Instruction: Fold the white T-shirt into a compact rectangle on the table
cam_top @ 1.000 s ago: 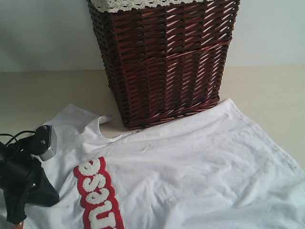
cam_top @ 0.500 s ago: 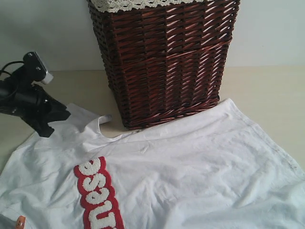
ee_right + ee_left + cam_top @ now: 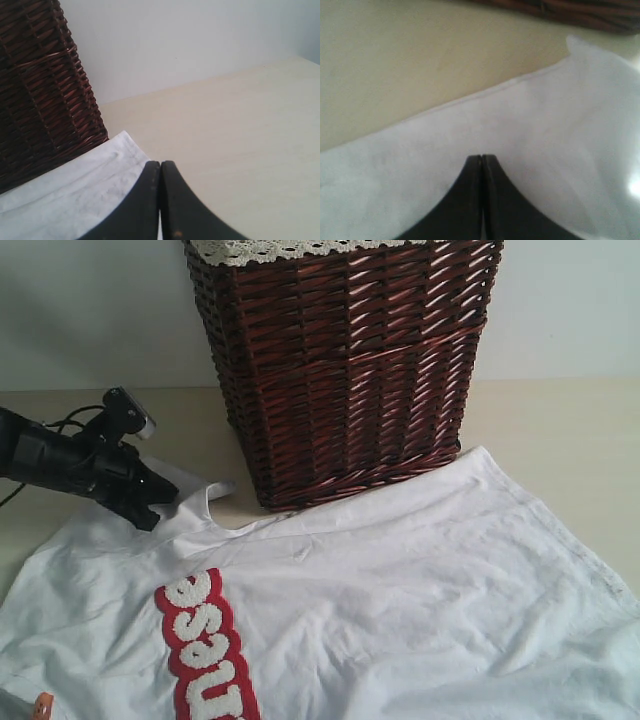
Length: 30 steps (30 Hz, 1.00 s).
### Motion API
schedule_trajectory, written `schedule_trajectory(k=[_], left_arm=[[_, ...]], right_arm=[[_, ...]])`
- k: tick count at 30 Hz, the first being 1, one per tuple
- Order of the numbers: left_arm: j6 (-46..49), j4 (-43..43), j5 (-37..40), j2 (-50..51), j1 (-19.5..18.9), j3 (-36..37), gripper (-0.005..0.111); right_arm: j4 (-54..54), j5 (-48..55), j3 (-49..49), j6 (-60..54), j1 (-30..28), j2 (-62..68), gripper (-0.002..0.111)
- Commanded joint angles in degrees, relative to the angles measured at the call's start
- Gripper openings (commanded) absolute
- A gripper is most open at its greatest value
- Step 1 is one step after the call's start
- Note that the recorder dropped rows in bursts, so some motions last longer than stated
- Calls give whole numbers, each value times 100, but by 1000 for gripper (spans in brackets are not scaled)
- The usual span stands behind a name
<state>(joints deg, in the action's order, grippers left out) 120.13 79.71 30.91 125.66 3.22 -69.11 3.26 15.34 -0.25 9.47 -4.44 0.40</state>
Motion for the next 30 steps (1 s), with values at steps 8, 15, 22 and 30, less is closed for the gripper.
schedule_trajectory(k=[8,15,22,30], left_arm=[[9,173,-1753,671,278,-595,0],[-78,655,-2740,597,267,-1011,0],[-78,1083,-2671,-44,250,-1011,0],[-175,967,-2571,-1826,86,-294,20]], right_arm=[[-44,-23,25,-25,-23,-40,0],[-44,-23,25,-25,-23,-40,0],[-44,-23,25,-25,-23,-40,0],[-30,-23,25,-25,-23,-40,0]])
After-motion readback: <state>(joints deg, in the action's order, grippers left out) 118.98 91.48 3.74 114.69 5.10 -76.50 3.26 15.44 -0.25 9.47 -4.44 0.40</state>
